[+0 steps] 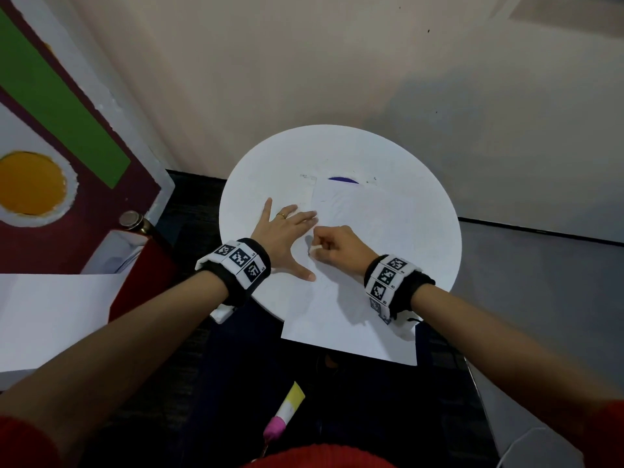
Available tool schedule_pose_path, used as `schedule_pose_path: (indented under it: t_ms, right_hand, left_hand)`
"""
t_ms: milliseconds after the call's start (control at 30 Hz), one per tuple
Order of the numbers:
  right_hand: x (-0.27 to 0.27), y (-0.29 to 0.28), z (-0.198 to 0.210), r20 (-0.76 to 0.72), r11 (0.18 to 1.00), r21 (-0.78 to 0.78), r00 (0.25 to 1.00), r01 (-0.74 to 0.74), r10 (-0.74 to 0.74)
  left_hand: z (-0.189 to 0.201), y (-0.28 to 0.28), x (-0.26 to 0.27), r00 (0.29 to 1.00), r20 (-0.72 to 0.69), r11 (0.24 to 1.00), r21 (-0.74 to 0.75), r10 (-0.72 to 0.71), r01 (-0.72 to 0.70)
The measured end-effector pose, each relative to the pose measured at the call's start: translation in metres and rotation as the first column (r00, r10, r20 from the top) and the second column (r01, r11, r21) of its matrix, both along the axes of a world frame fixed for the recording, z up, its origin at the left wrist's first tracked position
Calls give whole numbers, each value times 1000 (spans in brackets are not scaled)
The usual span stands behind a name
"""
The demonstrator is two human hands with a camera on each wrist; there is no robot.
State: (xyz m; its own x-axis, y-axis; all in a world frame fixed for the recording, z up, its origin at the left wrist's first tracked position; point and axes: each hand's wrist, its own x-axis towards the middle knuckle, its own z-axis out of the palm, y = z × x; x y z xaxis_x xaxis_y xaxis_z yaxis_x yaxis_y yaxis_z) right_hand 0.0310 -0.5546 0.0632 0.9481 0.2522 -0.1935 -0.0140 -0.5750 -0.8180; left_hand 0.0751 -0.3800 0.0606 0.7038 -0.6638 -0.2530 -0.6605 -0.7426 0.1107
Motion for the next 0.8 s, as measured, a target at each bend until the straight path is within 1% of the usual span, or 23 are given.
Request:
schedule_pose_path:
  t_ms: [33, 67, 167, 200, 233, 300, 333, 400, 467, 533, 600, 633, 733, 800]
  right_hand:
    - [-1, -1, 1, -8, 1000, -3, 1000, -16, 16]
    - [3, -3, 1, -10, 1000, -4, 1000, 5, -5]
    - [15, -4, -1, 50, 990, 14, 989, 138, -138]
    - [13, -2, -1, 65, 991, -3, 989, 136, -136]
    - [8, 1, -3, 63, 995, -17, 993, 103, -102]
    - [-4, 5, -3, 21, 1000, -14, 1000, 5, -5]
    - [-4, 4, -2, -1, 1000, -1, 1000, -13, 13]
    - [7, 2, -2, 5, 998, 31, 999, 49, -50]
    - [11, 5, -3, 41, 995, 17, 994, 101, -102]
    - [2, 11, -4, 18, 999, 10, 999, 31, -32]
    - [-4, 12, -3, -45, 998, 57, 998, -38, 41]
    - [0, 9, -4, -44, 997, 68, 999, -24, 27]
    - [13, 6, -5, 23, 992, 71, 994, 106, -107]
    - [8, 8, -8, 22, 996, 49, 997, 69, -70]
  left_hand:
    - [1, -1, -1, 1000, -4, 1000, 10, -4, 4]
    - [0, -1, -2, 1000, -9, 1000, 15, -6, 6]
    - [-2, 0, -3, 1000, -17, 1000, 25, -6, 6]
    - [-1, 0, -2, 1000, -16, 1000, 25, -5, 5]
    - [-1, 0, -2, 1000, -15, 1000, 26, -3, 3]
    - [-1, 1, -3, 1000, -6, 1000, 25, -4, 4]
    - [-1, 1, -3, 1000, -6, 1000, 21, -5, 5]
    - [-1, 0, -4, 1000, -19, 1000, 6, -9, 9]
    - [0, 0, -4, 1000, -25, 1000, -3, -4, 4]
    - [1, 0, -5, 1000, -14, 1000, 3, 3, -3]
    - [1, 1, -7, 1000, -10, 1000, 6, 8, -8]
    - [0, 1, -8, 1000, -18, 1000, 4, 10, -10]
    - [1, 0, -7, 1000, -25, 1000, 4, 19, -18]
    - [3, 0, -7, 999, -24, 999, 17, 31, -31]
